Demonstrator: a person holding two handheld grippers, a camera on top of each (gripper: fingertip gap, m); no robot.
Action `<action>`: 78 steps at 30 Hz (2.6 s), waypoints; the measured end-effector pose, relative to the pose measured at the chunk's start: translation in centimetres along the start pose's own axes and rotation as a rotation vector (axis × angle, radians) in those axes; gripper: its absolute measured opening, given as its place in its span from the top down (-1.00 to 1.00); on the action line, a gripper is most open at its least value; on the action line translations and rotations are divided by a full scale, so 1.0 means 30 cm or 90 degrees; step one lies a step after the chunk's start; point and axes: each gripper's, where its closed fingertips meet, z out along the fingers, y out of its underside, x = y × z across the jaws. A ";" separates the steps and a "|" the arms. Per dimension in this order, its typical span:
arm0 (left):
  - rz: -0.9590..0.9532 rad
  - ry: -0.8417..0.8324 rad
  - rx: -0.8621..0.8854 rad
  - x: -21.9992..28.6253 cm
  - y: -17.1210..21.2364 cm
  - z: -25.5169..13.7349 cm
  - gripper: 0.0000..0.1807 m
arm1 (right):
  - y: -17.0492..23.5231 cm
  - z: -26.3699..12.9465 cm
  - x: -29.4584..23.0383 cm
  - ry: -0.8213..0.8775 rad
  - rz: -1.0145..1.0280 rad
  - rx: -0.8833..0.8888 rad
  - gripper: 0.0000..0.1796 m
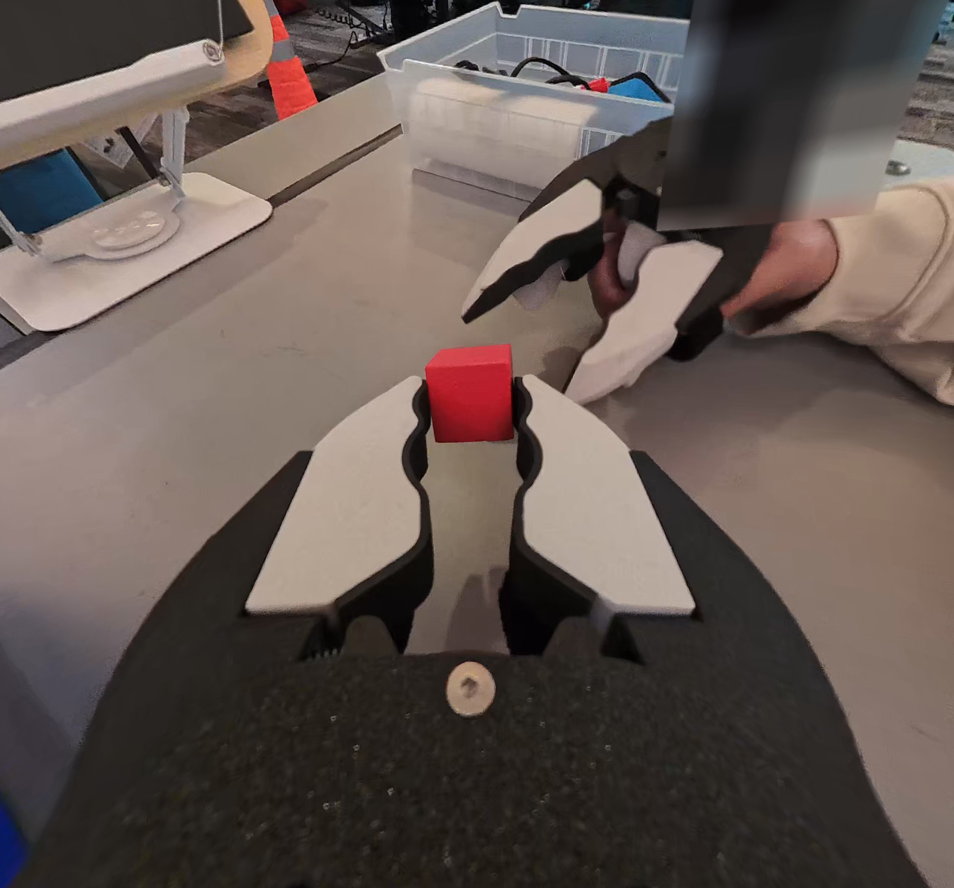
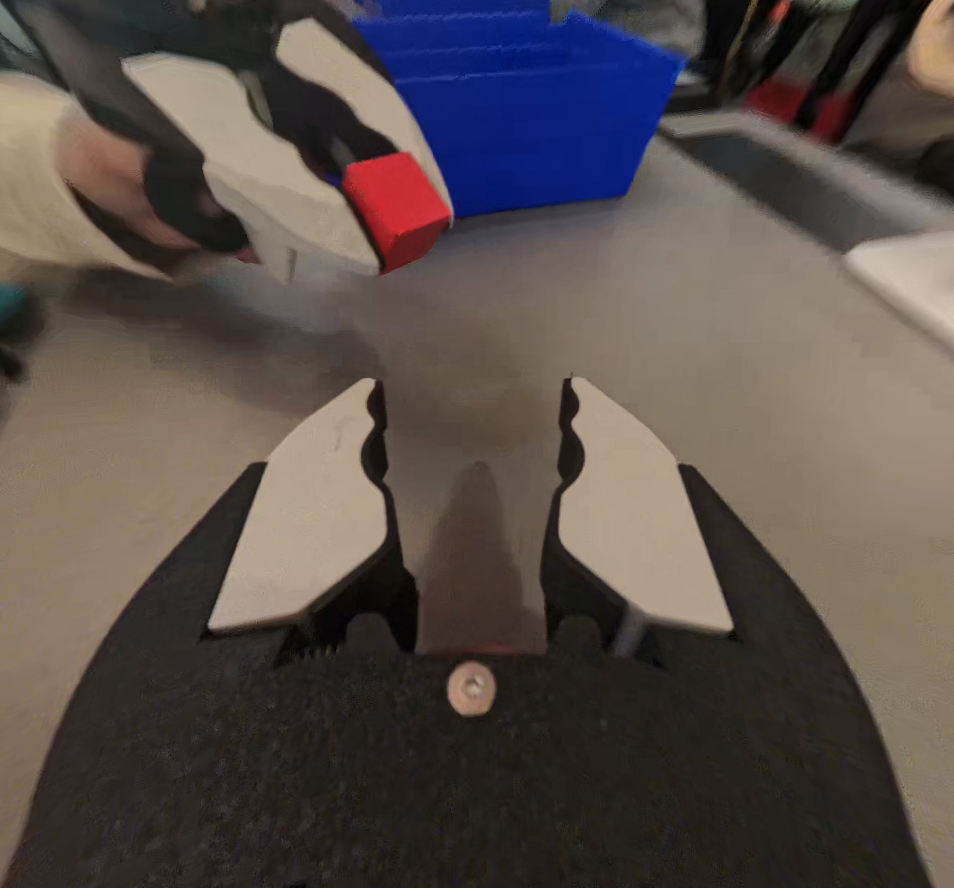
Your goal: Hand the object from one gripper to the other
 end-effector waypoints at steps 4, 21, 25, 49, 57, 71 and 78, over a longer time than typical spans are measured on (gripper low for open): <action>-0.114 0.054 0.017 0.014 -0.010 0.008 0.67 | -0.039 0.021 -0.019 0.089 -0.180 0.015 0.29; -0.552 0.531 0.111 0.145 -0.118 -0.064 0.67 | -0.244 -0.030 -0.161 0.085 -0.355 0.174 0.70; -0.548 0.528 0.108 0.141 -0.112 -0.059 0.66 | -0.238 -0.027 -0.156 0.093 -0.352 0.149 0.70; -0.167 0.042 -0.026 -0.011 0.028 0.028 0.43 | -0.113 0.042 0.018 0.378 -0.618 -0.287 0.70; -0.174 0.060 -0.037 -0.009 0.045 0.025 0.69 | -0.113 0.092 -0.039 0.368 -0.658 -0.270 0.70; -0.131 0.163 0.083 -0.013 -0.033 -0.058 0.70 | -0.052 -0.054 0.122 0.113 0.100 0.023 0.68; 0.030 0.154 0.091 0.053 -0.032 -0.032 0.69 | -0.156 0.000 -0.086 -0.378 0.684 0.157 0.46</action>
